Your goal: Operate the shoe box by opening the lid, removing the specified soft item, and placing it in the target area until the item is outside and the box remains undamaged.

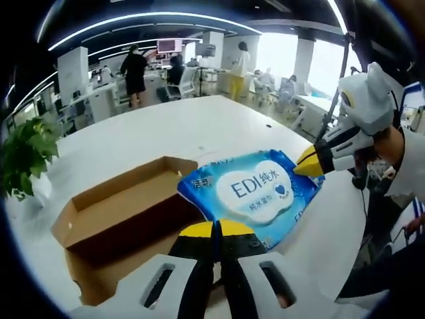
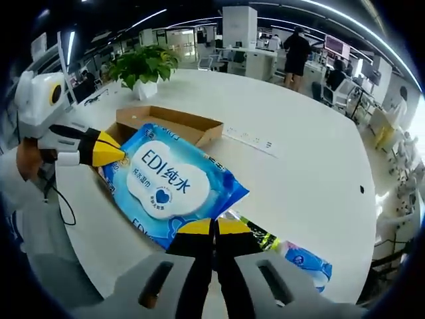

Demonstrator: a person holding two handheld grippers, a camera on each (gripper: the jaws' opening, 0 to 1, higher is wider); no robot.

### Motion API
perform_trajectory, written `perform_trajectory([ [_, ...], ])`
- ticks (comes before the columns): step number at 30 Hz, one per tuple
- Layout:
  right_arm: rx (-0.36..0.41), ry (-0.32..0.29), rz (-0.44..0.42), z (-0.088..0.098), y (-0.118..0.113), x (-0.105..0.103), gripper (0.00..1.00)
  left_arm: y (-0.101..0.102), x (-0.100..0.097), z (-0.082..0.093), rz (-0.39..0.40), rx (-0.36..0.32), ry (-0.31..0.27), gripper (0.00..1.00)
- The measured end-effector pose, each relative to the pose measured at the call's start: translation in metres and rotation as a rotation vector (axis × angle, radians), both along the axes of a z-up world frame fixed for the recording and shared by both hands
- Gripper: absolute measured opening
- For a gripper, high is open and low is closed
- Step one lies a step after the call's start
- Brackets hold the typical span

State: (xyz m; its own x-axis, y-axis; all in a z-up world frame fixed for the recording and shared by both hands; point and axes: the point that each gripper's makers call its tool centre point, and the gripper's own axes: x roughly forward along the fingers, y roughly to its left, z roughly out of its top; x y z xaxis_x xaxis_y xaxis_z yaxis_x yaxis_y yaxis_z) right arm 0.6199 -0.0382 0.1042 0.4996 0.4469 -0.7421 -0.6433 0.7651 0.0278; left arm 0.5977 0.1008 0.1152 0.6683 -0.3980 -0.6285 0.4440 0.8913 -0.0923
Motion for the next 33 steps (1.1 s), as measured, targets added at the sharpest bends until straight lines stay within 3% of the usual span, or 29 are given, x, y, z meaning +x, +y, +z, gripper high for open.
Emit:
perform_trajectory([
  [17,-0.025,0.041,-0.046,-0.022,-0.058,-0.001,0.00,-0.058,0.003,-0.024,-0.061,0.007,0.046,0.00],
  [33,-0.023,0.105,-0.037,-0.063,-0.074,0.006,0.00,-0.075,0.010,-0.059,-0.074,0.053,0.104,0.00],
])
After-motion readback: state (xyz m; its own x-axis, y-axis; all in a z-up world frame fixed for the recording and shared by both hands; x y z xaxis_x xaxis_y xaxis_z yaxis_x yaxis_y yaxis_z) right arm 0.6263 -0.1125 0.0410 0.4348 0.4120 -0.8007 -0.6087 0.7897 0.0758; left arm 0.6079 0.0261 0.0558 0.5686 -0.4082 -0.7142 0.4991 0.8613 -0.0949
